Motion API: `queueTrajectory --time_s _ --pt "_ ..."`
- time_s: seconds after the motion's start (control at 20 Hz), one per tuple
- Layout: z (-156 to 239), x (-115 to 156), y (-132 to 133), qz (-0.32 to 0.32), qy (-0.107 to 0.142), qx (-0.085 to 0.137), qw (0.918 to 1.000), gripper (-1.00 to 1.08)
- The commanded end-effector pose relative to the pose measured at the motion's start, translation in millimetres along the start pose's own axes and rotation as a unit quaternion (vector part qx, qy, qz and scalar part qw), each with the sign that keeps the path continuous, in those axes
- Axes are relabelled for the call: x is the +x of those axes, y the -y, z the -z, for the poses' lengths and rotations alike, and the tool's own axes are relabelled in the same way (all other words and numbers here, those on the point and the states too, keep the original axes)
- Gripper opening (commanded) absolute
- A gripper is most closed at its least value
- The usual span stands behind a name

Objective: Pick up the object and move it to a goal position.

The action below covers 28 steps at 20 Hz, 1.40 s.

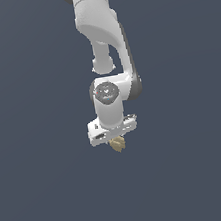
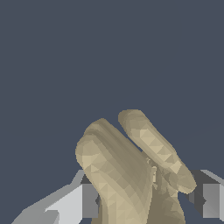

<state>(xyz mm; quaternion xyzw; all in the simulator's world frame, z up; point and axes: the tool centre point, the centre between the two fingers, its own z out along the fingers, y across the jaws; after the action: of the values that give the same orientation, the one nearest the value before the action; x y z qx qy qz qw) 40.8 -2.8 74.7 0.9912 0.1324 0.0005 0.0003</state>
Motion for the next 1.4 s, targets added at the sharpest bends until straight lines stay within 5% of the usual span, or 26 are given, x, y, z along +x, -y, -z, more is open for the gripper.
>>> queueTrajectory --time_s 0.0,0.45,1.35 --pt "1 0 0 0.0 0.0 0.0 1.0 -1.0" --pt "40 4 -9 0.0 0.0 0.0 1.0 -1.0" --pt "188 24 -45 0.001 0.0 0.001 1.0 -1.0"
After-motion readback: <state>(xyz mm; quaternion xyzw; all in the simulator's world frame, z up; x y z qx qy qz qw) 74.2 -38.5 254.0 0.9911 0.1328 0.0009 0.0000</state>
